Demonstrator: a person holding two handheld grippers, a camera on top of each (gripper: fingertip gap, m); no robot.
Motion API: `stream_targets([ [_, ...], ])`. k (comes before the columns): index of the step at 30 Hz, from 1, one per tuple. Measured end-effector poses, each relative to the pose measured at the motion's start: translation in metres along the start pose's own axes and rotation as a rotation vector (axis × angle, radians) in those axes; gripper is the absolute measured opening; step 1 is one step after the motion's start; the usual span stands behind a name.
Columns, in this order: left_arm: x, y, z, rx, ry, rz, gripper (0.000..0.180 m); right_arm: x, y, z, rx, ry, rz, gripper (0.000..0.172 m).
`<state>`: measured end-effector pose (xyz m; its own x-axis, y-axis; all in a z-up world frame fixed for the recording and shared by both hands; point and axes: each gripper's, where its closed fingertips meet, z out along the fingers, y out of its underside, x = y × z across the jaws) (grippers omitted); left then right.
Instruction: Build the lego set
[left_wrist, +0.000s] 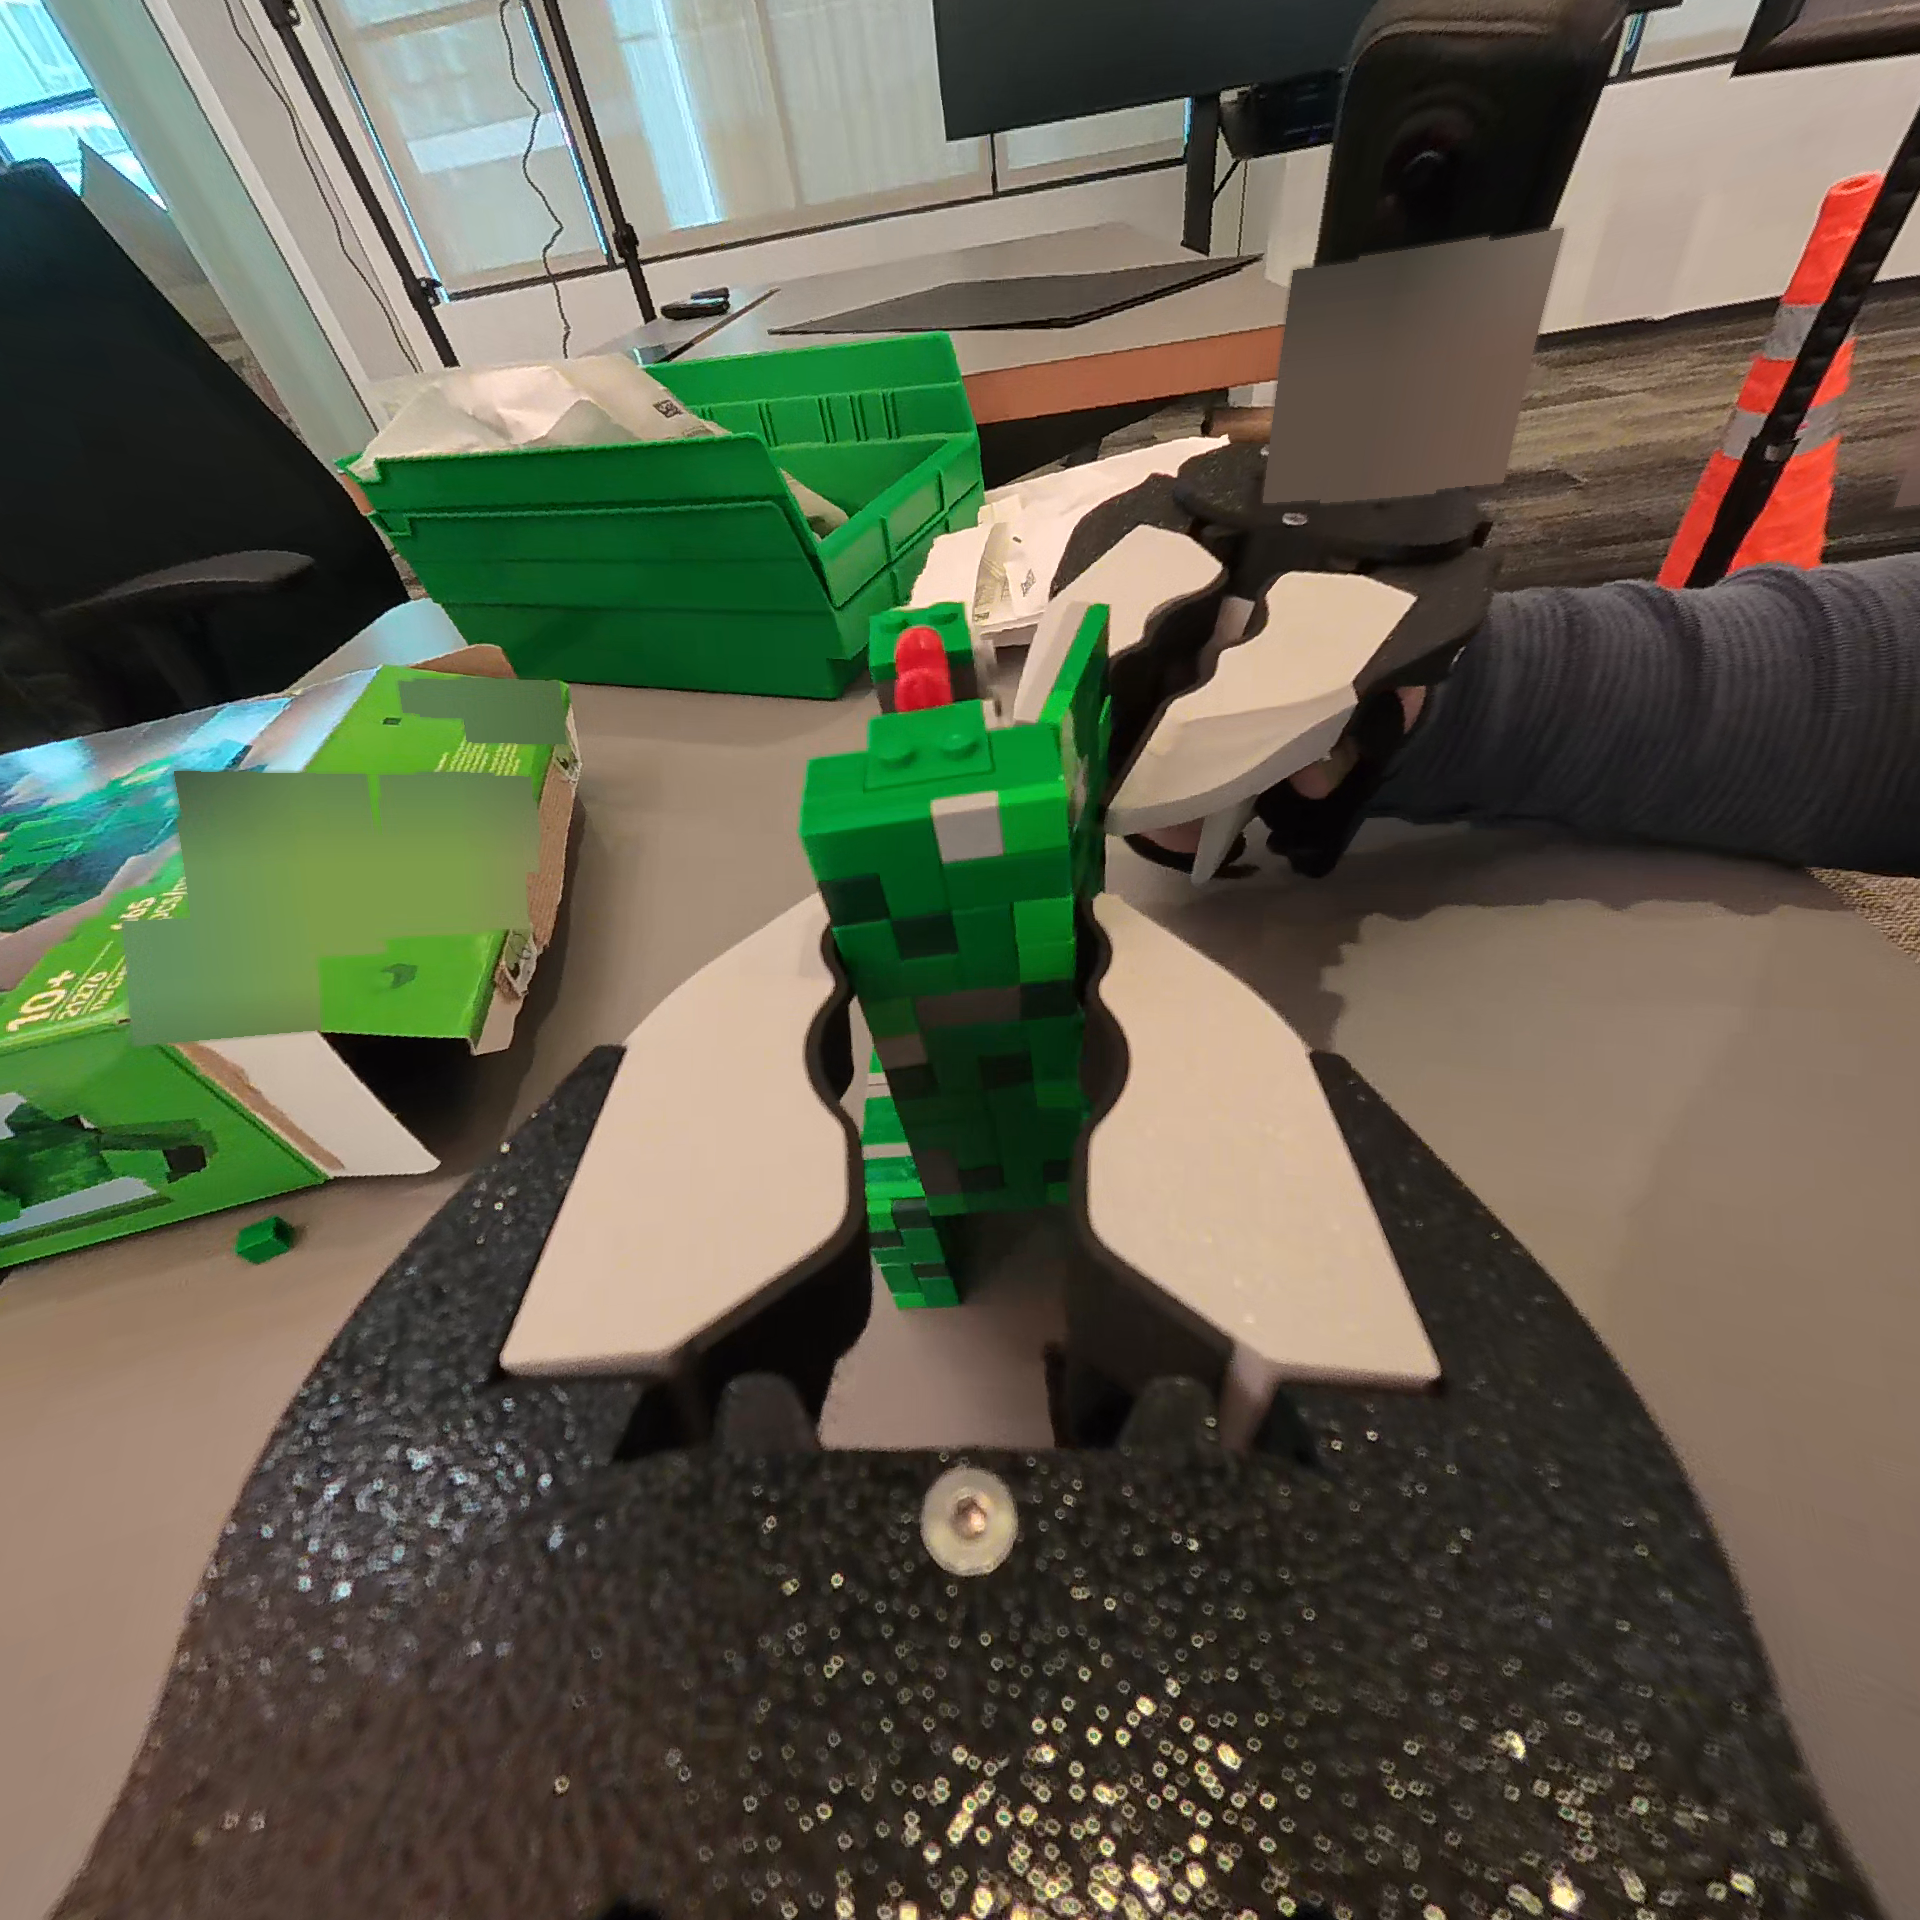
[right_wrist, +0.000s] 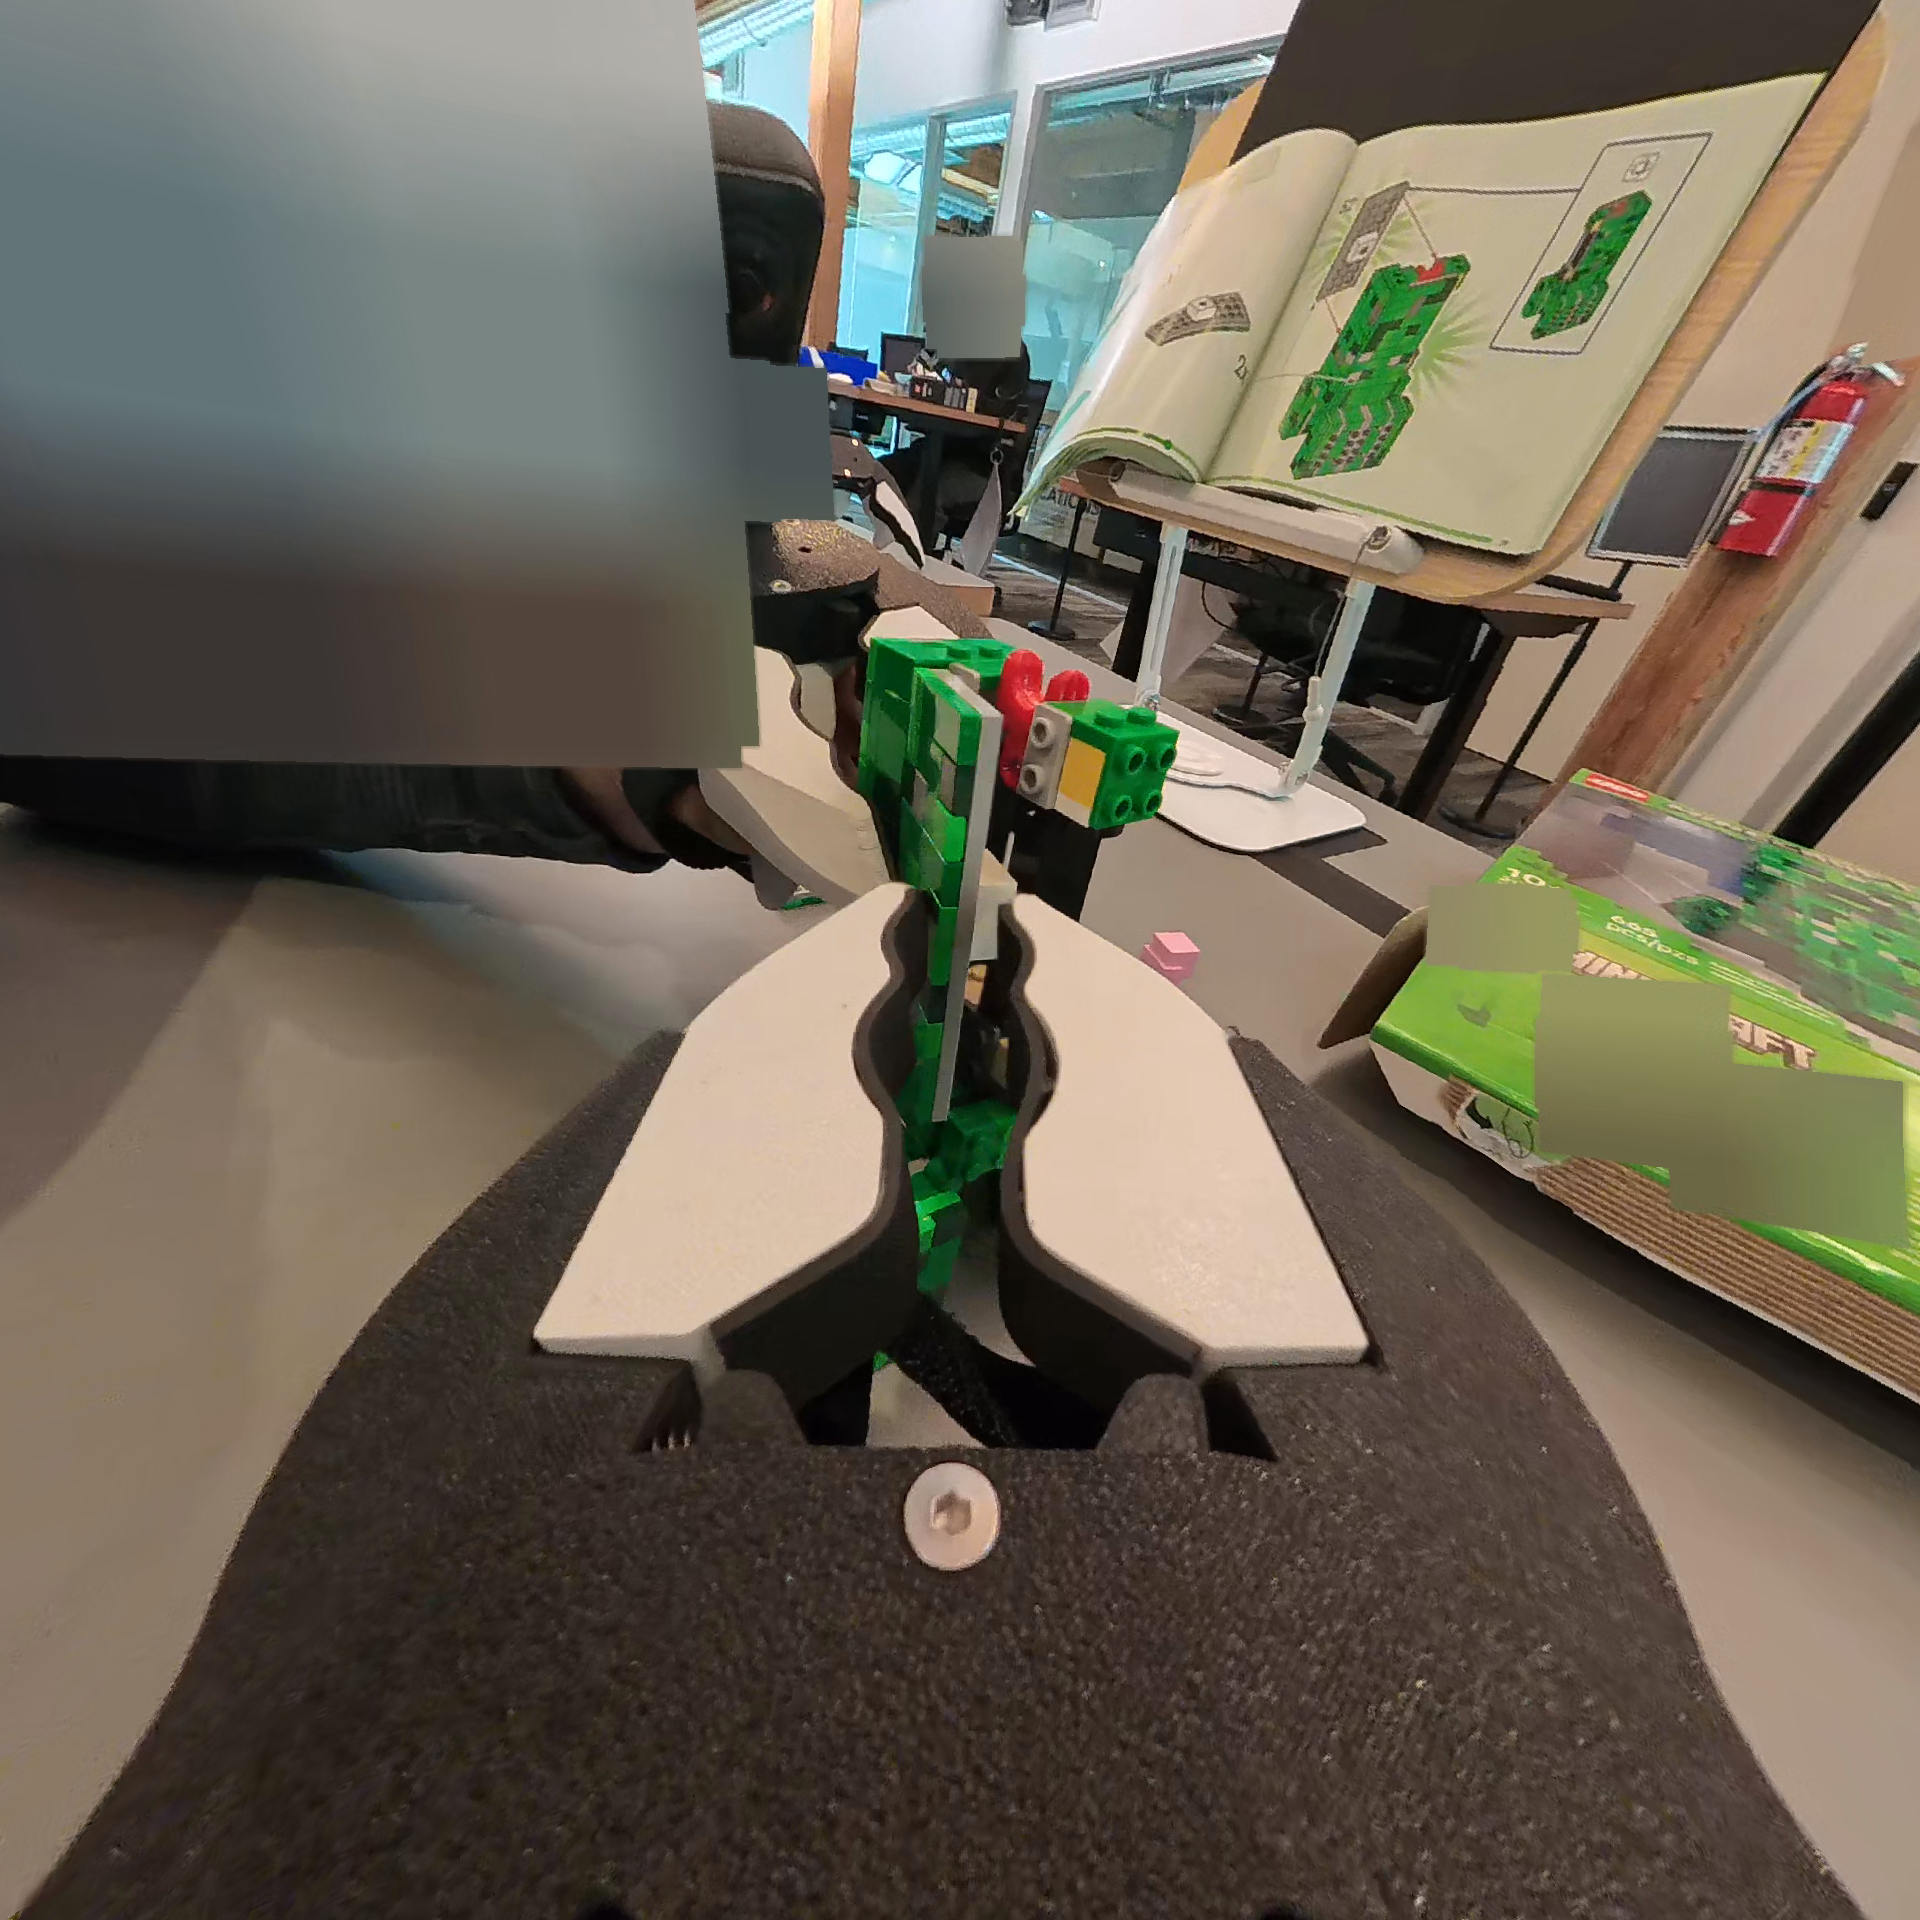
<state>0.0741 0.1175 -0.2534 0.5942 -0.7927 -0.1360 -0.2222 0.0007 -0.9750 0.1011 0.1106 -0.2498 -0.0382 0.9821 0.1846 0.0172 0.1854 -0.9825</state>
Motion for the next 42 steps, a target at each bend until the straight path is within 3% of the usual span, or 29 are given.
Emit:
stream_targets([
  [7, 0.001, 0.001, 0.0, 0.001, 0.005, -0.004, 0.04, 0.001, 0.011, 0.001, -0.056, -0.013, 0.022, 0.016],
  [12, 0.001, 0.002, 0.0, -0.004, 0.018, -0.001, 0.04, -0.003, 0.012, 0.002, -0.077, -0.049, 0.012, 0.008],
  [18, 0.005, 0.015, -0.001, -0.084, 0.069, 0.014, 0.047, -0.004, 0.008, 0.005, -0.046, -0.081, -0.024, 0.008],
  [23, 0.002, 0.021, 0.003, -0.122, 0.013, 0.04, 0.053, -0.002, 0.004, 0.006, -0.007, -0.116, -0.035, 0.008],
  [29, -0.011, 0.007, 0.001, -0.06, -0.119, 0.046, 0.058, -0.002, 0.006, 0.007, -0.013, -0.155, -0.043, 0.008],
  [38, -0.008, 0.007, 0.004, -0.039, -0.086, 0.012, 0.043, 0.004, 0.01, 0.009, -0.027, -0.13, -0.05, 0.009],
  [42, -0.009, 0.007, 0.003, -0.034, -0.077, 0.013, 0.041, 0.01, 0.011, 0.011, -0.038, -0.076, -0.071, 0.018],
])
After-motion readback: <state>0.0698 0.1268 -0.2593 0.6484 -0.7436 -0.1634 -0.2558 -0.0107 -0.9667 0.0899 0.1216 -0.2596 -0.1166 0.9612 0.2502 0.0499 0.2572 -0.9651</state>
